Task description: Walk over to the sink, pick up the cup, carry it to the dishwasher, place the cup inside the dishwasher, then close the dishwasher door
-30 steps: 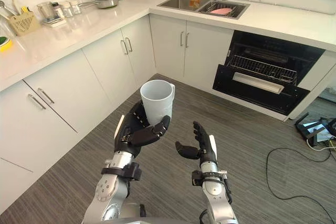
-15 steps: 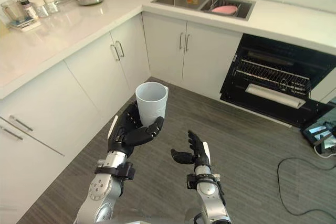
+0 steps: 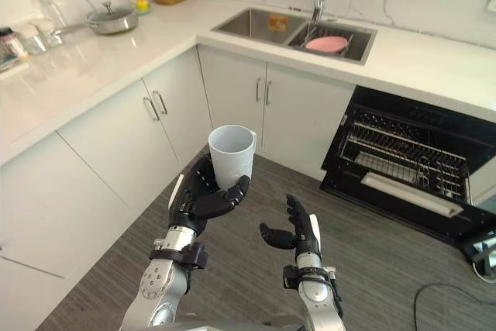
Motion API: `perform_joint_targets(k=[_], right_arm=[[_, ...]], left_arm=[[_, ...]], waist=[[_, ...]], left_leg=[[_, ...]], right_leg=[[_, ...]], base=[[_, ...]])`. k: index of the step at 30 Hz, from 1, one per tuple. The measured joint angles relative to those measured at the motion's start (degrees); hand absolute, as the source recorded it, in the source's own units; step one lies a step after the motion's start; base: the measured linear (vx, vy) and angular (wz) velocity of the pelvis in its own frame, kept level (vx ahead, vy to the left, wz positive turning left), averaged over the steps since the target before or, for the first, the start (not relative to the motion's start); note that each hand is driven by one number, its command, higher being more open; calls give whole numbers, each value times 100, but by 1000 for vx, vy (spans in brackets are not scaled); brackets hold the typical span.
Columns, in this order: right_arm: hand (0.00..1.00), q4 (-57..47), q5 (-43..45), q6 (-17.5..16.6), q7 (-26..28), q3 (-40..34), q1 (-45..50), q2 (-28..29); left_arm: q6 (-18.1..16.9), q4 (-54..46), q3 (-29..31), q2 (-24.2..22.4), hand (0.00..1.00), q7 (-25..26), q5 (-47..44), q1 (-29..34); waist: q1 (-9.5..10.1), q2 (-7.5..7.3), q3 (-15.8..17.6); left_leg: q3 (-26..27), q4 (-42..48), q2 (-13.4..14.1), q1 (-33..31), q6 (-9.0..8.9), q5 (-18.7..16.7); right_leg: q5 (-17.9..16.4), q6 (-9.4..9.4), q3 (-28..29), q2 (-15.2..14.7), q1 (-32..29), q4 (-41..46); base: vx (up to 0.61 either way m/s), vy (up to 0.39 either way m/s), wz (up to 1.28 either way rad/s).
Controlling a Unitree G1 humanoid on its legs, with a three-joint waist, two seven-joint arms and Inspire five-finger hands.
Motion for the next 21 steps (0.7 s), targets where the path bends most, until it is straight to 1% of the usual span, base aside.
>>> perform_joint_targets(k=[1, 2, 3, 4, 5, 6, 7, 8, 9, 10, 11, 12, 13, 14, 15, 16, 17, 18, 19, 20, 21], right_arm=[[90, 77, 1, 1, 3, -2, -50, -7], [90, 254, 1, 0, 9, -24, -128, -35], [90, 431, 2, 2, 12, -69, -170, -60], [90, 523, 1, 4, 12, -81, -187, -81], [90, 756, 4, 17, 13, -98, -223, -113], [90, 869, 10, 49, 15, -91, -250, -90], [90, 899, 10, 52, 24, -90, -266, -76], [90, 923, 9, 68, 42, -78, -287, -55], [90, 919, 7, 76, 55, -82, -295, -35], [90, 918, 7, 76, 56, -100, -297, -32], [90, 922, 3, 76, 53, -125, -304, -37], [90, 923, -4, 76, 59, -172, -329, -20], [90, 923, -5, 76, 65, -211, -351, 12], [90, 930, -8, 76, 64, -249, -374, 90], [90, 930, -9, 76, 66, -248, -375, 114], [90, 926, -23, 75, 68, -243, -396, 174], [90, 925, -39, 75, 68, -237, -407, 199], [90, 923, -57, 75, 69, -212, -457, 233], [90, 922, -57, 76, 72, -202, -505, 267], [90, 917, -57, 75, 72, -186, -576, 293], [90, 895, -55, 76, 72, -174, -608, 281]], left_arm=[[1, 5, 8, 3, 30, -7, 0, 19], [3, 28, 6, 9, 30, -15, 1, 30], [4, 32, 8, 6, 30, -17, 1, 30], [2, 36, 20, 12, 30, -18, 2, 27], [3, 48, 78, 40, 30, -13, 2, 61], [15, 63, 167, 55, 30, -1, 3, 51], [18, 63, 266, 51, 30, 20, 3, 10], [18, 63, 348, 77, 30, 67, 2, -6], [21, 63, 387, 138, 30, 138, 2, -11], [21, 63, 363, 161, 30, 137, 3, -18], [20, 63, 299, 190, 30, 137, 5, -25], [21, 63, 189, 269, 30, 134, 8, -47], [21, 62, 104, 356, 30, 130, 8, -60], [26, 65, 20, 458, 30, 130, 12, -67], [29, 71, 4, 470, 30, 130, 12, -63], [25, 69, -16, 446, 30, 133, 13, -75], [22, 68, -15, 435, 30, 134, 13, -82], [5, 63, -11, 426, 30, 140, 11, -98], [-1, 63, -1, 426, 30, 150, 11, -100], [0, 69, 4, 432, 30, 200, 9, -96], [0, 84, 4, 431, 30, 215, 9, -97]], waist=[[18, -3, 2], [19, -8, 4], [23, -10, 3], [30, -19, 9], [82, -55, -40], [37, -145, -71], [-21, -165, -59], [-13, -187, -51], [-27, -208, -51], [-42, -209, -51], [-52, -210, -50], [-62, -260, -49], [-85, -322, -44], [-106, -378, -26], [-126, -392, -35], [-170, -385, -46], [-194, -383, -52], [-223, -371, -50], [-222, -369, -48], [-227, -344, -30], [-244, -343, -31]], left_leg=[[-49, -348, -91, -80, -10, -8], [-234, -1101, -348, -220, -32, 16], [-422, -1903, -587, -323, -73, 171], [-486, -2205, -694, -340, -32, 511], [-361, -2488, -878, -118, 243, 1115], [-245, -2467, -986, -94, 341, 1095], [-206, -2284, -1021, -193, 459, 1031], [-126, -2089, -1031, -236, 588, 954], [-24, -1942, -1067, -158, 705, 785], [12, -1966, -1090, -57, 702, 693], [43, -2092, -1117, 124, 688, 575], [97, -2292, -1174, 352, 693, 555], [134, -2484, -1232, 560, 715, 542], [167, -2735, -1264, 890, 755, 500], [170, -2800, -1262, 997, 761, 496], [201, -3014, -1186, 1288, 756, 489], [210, -3104, -1152, 1386, 737, 479], [278, -3253, -1037, 1558, 615, 412], [385, -3322, -939, 1665, 519, 356], [506, -3359, -823, 1790, 446, 320], [594, -3350, -746, 1888, 391, 298]], right_leg=[[-52, 47, 38, -47, 62, -3], [-160, 152, 97, -159, 153, -2], [-286, 277, 170, -280, 214, 35], [-362, 358, 228, -351, 229, 83], [-483, 546, 447, -499, 249, 199], [-504, 575, 562, -641, 263, 158], [-445, 605, 666, -710, 283, 55], [-381, 687, 766, -758, 351, -35], [-323, 773, 869, -829, 416, 31], [-313, 793, 898, -837, 407, 174], [-316, 800, 941, -846, 253, 653], [-237, 941, 1009, -900, -117, 1579], [-50, 1203, 1032, -957, -429, 2286], [23, 1090, 1015, -1033, -756, 3122], [-54, 973, 970, -1027, -893, 3382], [-244, 705, 751, -1002, -1283, 3775], [-315, 617, 628, -1002, -1429, 3785], [-438, 526, 378, -980, -1738, 3656], [-478, 468, 165, -969, -1982, 3456], [-477, 462, -109, -945, -2260, 3019], [-426, 438, -308, -904, -2389, 2526]], base=[[256, 145, -31], [343, 247, -24], [373, 275, -23], [349, 264, -47], [331, 242, -42], [435, 287, -37], [496, 329, -19], [462, 279, -36], [346, 208, -38], [269, 136, -29], [298, 144, -14], [297, 131, -15], [354, 128, -17], [285, 50, -14], [325, 27, -19], [245, -11, -13], [249, -44, -19], [258, -88, -26], [326, -144, -49], [357, -190, -57], [248, -140, -51]])
